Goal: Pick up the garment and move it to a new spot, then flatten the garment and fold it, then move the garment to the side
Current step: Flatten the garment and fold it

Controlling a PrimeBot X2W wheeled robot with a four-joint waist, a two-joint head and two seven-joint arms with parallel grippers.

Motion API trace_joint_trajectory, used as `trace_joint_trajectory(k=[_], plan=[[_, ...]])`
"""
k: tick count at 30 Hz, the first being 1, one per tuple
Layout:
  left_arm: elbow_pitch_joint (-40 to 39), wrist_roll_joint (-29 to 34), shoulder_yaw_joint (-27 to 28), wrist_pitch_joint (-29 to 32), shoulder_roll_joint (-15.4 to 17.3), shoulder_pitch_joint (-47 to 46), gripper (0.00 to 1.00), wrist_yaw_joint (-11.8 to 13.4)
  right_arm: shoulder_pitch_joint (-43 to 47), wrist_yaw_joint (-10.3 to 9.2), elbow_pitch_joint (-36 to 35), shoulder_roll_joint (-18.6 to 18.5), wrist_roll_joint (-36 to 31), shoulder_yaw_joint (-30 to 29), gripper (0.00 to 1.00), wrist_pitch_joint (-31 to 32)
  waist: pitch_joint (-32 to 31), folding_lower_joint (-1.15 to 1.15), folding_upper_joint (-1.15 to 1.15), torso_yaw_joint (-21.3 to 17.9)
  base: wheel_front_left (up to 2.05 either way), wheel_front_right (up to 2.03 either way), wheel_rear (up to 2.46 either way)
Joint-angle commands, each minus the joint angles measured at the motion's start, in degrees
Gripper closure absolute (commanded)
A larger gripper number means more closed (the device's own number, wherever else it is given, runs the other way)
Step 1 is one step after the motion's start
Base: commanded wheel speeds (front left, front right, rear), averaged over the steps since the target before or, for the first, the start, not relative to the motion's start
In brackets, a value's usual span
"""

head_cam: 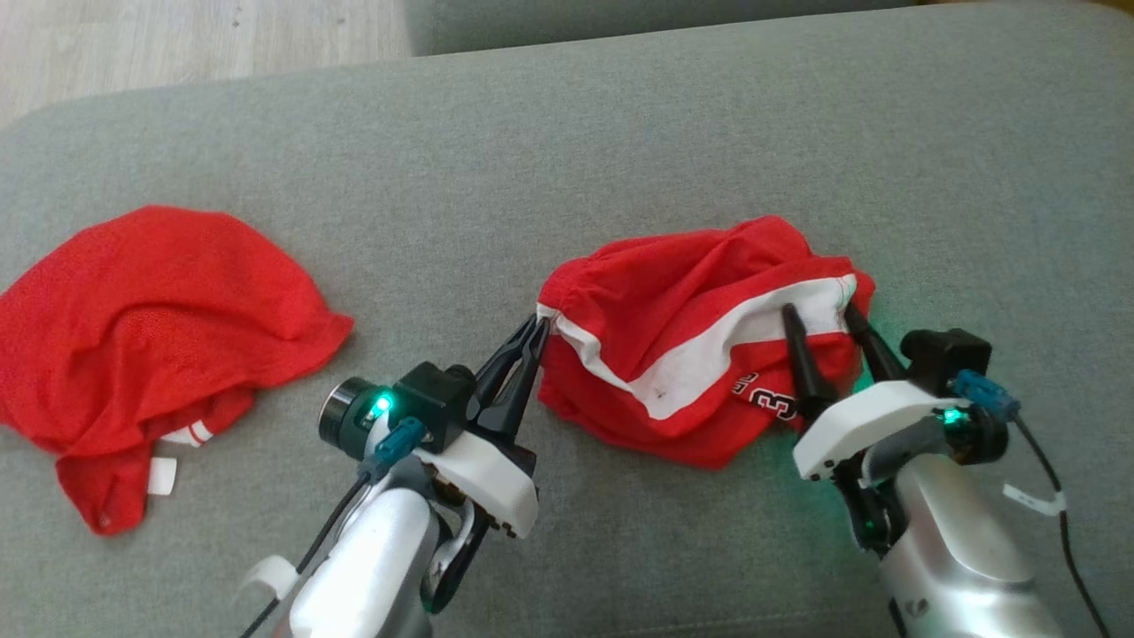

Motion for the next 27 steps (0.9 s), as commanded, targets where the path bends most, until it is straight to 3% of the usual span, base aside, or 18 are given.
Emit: trace_joint_trajectory(k=[1, 12, 13, 14, 15, 16, 27], plan=[[-1.67, -0.23, 1.65, -0.33, 0.12, -1.72, 1.0, 0.43, -1.98, 0.44, -1.46, -0.08, 0.72, 1.95, 0.0, -1.0, -0.18, 0.0, 0.0, -0.13, 0.0, 0.0, 0.0], [-1.49, 0.08, 2.31, -0.33, 0.12, -1.12, 1.0, 0.63, -1.87, 0.44, -1.53, -0.08, 4.51, 5.4, 0.0, -1.79, -0.7, 0.0, 0.0, -0.94, 0.0, 0.0, 0.0], [-1.52, 0.05, 2.3, -0.33, 0.12, -1.09, 1.0, 0.65, -1.95, 0.44, -1.43, -0.08, 4.5, 5.16, 0.09, -1.9, -0.7, 0.0, 0.0, -0.94, 0.0, 0.0, 0.0], [-1.54, 0.02, 2.29, -0.33, 0.12, -1.09, 1.0, 0.68, -2.06, 0.44, -1.35, -0.08, 4.5, 4.92, 0.28, -2.01, -0.67, 0.0, 0.0, -0.94, 0.0, 0.0, 0.0], [-1.54, -0.01, 2.31, -0.33, 0.12, -1.12, 1.0, 0.72, -2.2, 0.44, -1.26, -0.08, 4.46, 4.69, 0.69, -2.11, -0.64, 0.0, 0.0, -0.93, 0.0, 0.0, 0.0], [-1.53, -0.03, 2.37, -0.33, 0.12, -1.15, 1.0, 0.76, -2.34, 0.44, -1.16, -0.08, 4.25, 4.36, 1.0, -2.27, -0.65, 0.0, 0.0, -0.94, 0.0, 0.0, 0.0], [-2.49, 0.47, 5.15, -0.33, 0.14, -1.19, 1.0, 1.26, -1.77, 0.44, -4.59, -0.09, 3.6, 1.91, 1.0, -3.81, -1.95, 0.0, 0.0, -1.16, 0.0, 0.0, 0.0]])
